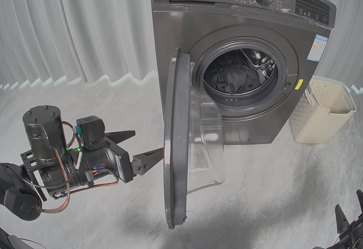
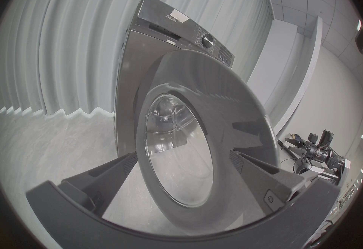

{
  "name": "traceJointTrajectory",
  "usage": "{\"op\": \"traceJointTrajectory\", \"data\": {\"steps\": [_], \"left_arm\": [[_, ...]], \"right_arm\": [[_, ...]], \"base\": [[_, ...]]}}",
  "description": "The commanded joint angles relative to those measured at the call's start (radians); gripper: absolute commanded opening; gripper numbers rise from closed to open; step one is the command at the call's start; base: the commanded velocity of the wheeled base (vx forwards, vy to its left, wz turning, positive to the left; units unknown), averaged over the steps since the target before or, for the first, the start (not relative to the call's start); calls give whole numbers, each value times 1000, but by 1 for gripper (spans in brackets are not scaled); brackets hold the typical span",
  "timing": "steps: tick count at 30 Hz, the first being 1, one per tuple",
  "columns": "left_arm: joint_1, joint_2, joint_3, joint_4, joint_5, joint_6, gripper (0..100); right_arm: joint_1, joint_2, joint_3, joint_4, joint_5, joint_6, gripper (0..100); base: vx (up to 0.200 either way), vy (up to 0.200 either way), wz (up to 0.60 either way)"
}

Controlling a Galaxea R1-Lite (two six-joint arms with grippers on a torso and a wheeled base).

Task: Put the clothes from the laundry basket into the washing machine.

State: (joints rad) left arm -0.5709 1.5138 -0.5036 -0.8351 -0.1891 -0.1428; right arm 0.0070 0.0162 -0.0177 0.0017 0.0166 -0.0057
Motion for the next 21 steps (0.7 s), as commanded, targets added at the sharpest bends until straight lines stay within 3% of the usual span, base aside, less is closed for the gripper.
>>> {"op": "traceJointTrajectory", "data": {"steps": [1,10,11,19,21], "left_arm": [[-21,80,-50,-12,0,-1,100],[-61,158,-147,-13,27,-11,100],[-75,181,-174,-13,56,-11,100],[-124,269,-268,-18,148,-20,100],[-138,292,-299,-21,171,-37,100]], "right_arm": [[1,-16,18,0,0,0,100],[1,-16,18,0,0,0,100],[1,-16,18,0,0,0,100],[1,-16,18,0,0,0,100],[1,-16,18,0,0,0,100]], "base": [[0,0,0],[0,0,0],[0,0,0],[0,0,0],[0,0,0]]}}
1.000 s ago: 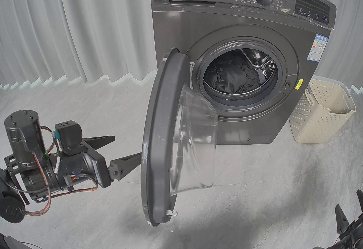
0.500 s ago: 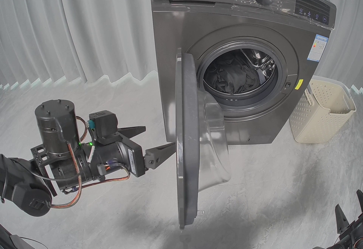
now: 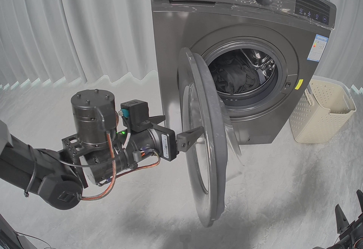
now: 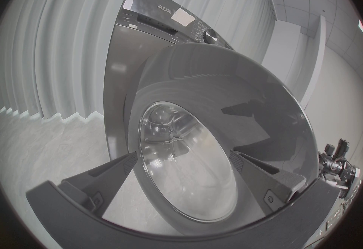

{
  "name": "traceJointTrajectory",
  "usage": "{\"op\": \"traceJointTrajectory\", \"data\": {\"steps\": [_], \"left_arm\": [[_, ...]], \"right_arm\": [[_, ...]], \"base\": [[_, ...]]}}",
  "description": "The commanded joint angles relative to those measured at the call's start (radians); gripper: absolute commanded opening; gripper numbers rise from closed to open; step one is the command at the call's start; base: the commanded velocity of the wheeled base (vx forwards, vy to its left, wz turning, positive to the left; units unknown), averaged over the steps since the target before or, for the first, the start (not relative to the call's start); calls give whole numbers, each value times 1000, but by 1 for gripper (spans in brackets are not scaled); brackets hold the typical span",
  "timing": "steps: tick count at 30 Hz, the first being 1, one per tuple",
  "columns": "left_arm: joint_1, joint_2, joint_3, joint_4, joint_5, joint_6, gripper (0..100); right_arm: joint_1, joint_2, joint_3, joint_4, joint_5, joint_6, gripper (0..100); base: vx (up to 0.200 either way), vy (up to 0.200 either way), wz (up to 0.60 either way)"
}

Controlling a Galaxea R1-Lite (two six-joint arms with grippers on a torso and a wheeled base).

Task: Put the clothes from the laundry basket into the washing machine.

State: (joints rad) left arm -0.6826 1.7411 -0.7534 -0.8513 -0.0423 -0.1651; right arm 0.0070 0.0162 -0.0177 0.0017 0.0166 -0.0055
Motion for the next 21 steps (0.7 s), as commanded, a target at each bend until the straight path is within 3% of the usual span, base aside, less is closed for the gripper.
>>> {"op": "traceJointTrajectory", "data": {"steps": [1,4,16,18,21], "left_arm": [[-32,72,-60,-8,32,-24,100],[-45,95,-92,-14,39,-40,100],[-52,212,-276,-15,47,-56,100],[-51,235,-353,-15,75,-111,100],[-45,273,-420,-15,101,-146,100]], "right_arm": [[-1,-16,18,0,0,-1,100],[1,-16,18,0,0,-1,100],[1,-16,18,0,0,-1,100],[1,-16,18,0,0,-1,100],[1,-16,18,0,0,-1,100]], "base": [[0,0,0],[0,0,0],[0,0,0],[0,0,0],[0,0,0]]}}
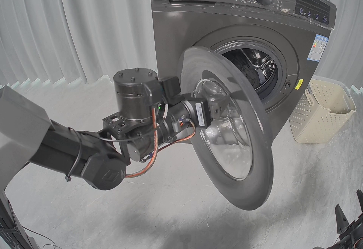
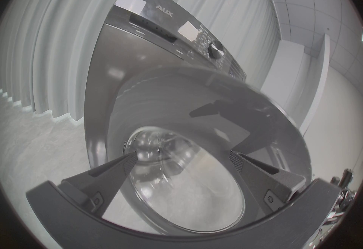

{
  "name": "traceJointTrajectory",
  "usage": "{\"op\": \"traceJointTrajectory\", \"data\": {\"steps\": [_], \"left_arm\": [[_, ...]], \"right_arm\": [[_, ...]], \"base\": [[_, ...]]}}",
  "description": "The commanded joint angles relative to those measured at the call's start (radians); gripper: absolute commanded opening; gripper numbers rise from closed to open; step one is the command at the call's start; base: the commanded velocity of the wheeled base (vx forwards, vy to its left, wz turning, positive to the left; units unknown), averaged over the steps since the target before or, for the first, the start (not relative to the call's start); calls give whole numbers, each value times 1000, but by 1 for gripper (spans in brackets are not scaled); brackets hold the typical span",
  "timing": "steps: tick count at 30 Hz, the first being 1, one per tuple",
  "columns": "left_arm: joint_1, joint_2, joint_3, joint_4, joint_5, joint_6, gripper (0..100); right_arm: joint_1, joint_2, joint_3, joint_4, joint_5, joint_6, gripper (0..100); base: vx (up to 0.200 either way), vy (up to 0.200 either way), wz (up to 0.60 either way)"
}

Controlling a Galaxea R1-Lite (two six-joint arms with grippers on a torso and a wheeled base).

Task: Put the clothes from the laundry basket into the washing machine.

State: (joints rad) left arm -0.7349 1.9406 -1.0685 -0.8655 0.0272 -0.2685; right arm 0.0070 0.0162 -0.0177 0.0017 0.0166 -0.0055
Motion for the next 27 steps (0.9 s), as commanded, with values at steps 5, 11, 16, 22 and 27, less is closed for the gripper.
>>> {"op": "traceJointTrajectory", "data": {"steps": [5,11,16,22,27], "left_arm": [[19,123,-154,-12,83,-47,100],[28,116,-97,-29,97,-47,100],[26,14,48,-27,97,-43,100],[15,-221,357,-43,97,2,100],[28,-442,622,-70,92,43,100]], "right_arm": [[1,-16,18,0,0,-1,100],[1,-16,18,0,0,-1,100],[1,-16,18,0,0,-1,100],[1,-16,18,0,0,-1,100],[1,-16,18,0,0,-1,100]], "base": [[0,0,0],[0,0,0],[0,0,0],[0,0,0],[0,0,0]]}}
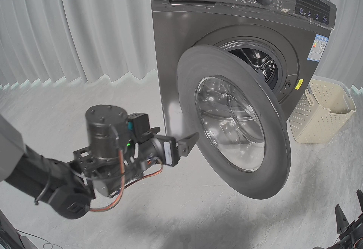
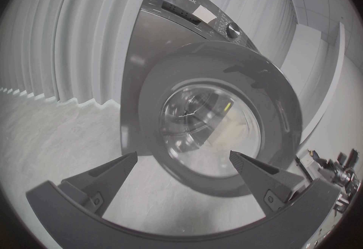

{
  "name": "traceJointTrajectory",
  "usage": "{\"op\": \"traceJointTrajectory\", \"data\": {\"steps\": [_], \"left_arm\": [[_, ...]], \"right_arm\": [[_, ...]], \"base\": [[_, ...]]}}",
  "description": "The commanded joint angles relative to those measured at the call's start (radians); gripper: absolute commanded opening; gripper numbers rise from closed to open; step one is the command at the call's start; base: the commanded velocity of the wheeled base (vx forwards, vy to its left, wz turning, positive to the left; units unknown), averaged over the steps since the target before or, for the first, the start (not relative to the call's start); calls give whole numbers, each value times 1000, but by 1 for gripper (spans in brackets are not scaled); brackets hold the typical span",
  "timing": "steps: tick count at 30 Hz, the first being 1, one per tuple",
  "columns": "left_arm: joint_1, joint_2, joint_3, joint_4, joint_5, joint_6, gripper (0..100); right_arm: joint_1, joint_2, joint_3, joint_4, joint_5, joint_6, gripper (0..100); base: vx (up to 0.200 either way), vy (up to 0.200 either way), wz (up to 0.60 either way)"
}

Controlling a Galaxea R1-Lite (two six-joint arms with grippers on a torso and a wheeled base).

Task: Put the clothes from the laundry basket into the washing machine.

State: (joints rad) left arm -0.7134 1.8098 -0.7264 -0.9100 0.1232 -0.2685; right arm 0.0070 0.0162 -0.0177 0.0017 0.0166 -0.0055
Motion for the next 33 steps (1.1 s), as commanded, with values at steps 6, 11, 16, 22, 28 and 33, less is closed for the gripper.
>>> {"op": "traceJointTrajectory", "data": {"steps": [6,11,16,22,28,33], "left_arm": [[12,-509,458,-29,0,134,100],[83,-684,559,-21,-4,163,100],[158,-871,659,-1,-5,170,100],[304,-1107,710,94,-20,227,100],[417,-1268,726,247,-25,232,100],[499,-1368,726,349,-37,233,100]], "right_arm": [[1,-16,18,0,0,-1,100],[1,-16,18,0,0,-1,100],[1,-16,18,0,0,-1,100],[1,-16,18,0,0,-1,100],[-2,-16,18,0,0,-1,100],[1,-16,18,0,2,-1,100]], "base": [[0,0,0],[0,0,0],[0,0,0],[0,0,0],[0,0,0],[0,0,0]]}}
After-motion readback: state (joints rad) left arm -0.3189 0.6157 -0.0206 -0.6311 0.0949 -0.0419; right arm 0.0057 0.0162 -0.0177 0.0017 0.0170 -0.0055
